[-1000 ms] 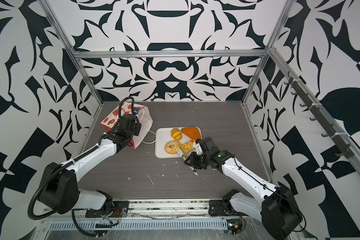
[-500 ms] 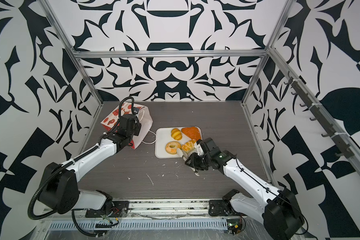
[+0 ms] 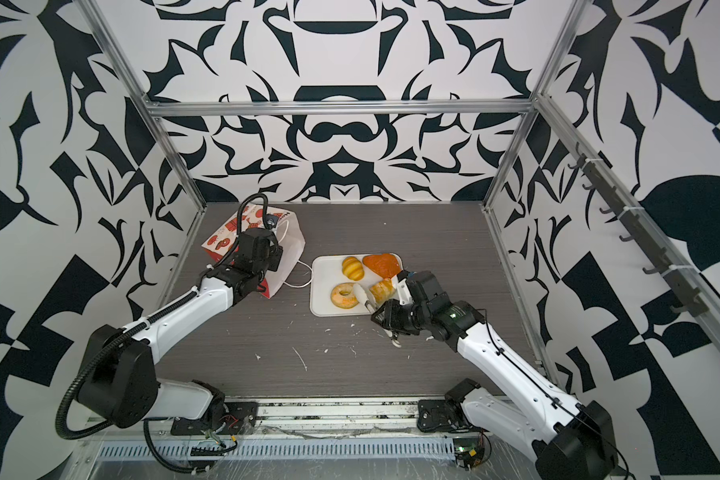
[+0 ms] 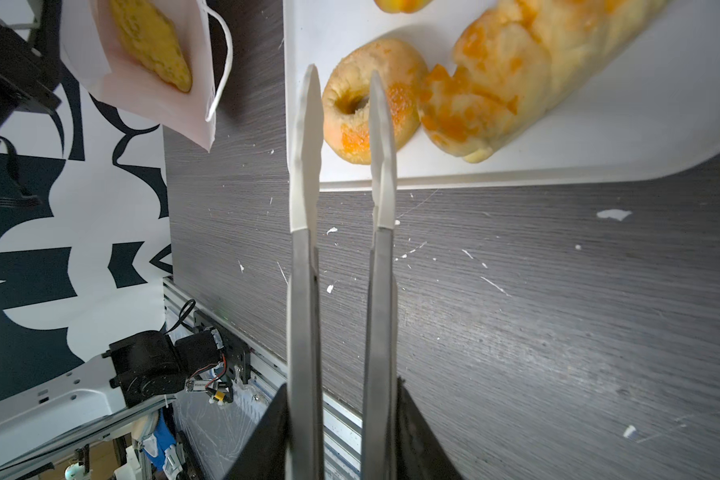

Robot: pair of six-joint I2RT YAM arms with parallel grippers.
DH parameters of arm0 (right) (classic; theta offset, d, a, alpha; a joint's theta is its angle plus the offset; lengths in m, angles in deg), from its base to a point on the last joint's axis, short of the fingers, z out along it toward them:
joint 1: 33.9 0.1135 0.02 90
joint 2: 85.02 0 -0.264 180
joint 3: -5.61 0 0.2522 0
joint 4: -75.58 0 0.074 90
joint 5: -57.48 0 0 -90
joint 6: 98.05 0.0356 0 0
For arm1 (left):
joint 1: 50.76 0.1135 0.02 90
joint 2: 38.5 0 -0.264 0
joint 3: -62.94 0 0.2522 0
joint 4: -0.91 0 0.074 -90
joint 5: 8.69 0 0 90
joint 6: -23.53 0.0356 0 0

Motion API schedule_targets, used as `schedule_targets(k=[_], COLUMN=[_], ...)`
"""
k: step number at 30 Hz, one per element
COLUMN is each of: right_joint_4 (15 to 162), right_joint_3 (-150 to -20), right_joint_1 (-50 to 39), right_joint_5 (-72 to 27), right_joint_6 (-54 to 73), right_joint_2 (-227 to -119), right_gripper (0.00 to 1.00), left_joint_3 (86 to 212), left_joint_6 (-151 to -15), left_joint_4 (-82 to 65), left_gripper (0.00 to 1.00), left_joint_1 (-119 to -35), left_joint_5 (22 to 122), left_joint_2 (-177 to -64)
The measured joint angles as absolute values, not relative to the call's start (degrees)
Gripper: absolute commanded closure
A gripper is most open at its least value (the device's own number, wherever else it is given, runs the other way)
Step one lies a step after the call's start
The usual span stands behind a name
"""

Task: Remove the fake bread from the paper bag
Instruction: 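Push the right gripper's tongs into the bag toward the flat yellow bread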

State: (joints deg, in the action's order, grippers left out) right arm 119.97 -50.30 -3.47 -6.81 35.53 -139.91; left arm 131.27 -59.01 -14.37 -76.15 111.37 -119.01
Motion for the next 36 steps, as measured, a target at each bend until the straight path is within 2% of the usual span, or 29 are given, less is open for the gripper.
schedule_targets(k=[9, 22, 29, 36], right_joint_4=[111.4, 89.4, 85.2, 85.5], right_joint_3=[-50.7, -67.7, -79.3, -86.9], right_joint_1=[-2.6, 6.8, 7.2, 7.2], right_joint_5=[-4.8, 0.1, 1.9, 1.6], right_joint_6=[35.6, 33.8, 33.6, 33.4], right_joint_2=[-142.7, -173.7, -188.2, -197.7], right_gripper=[0.66, 0.67, 0.67, 0.66], left_joint_3=[131.2, 131.2, 130.0, 129.0], left_joint_6=[-59.0, -56.9, -55.9, -54.2], left_joint_4=[-14.4, -15.4, -15.3, -16.8], left_gripper=[1.00, 1.00, 1.00, 1.00], left_joint_1=[-76.1, -76.1, -76.1, -76.1], left_joint_5=[106.8, 103.0, 99.2, 94.7], left_joint_2=[-118.4, -116.1, -114.0, -110.6])
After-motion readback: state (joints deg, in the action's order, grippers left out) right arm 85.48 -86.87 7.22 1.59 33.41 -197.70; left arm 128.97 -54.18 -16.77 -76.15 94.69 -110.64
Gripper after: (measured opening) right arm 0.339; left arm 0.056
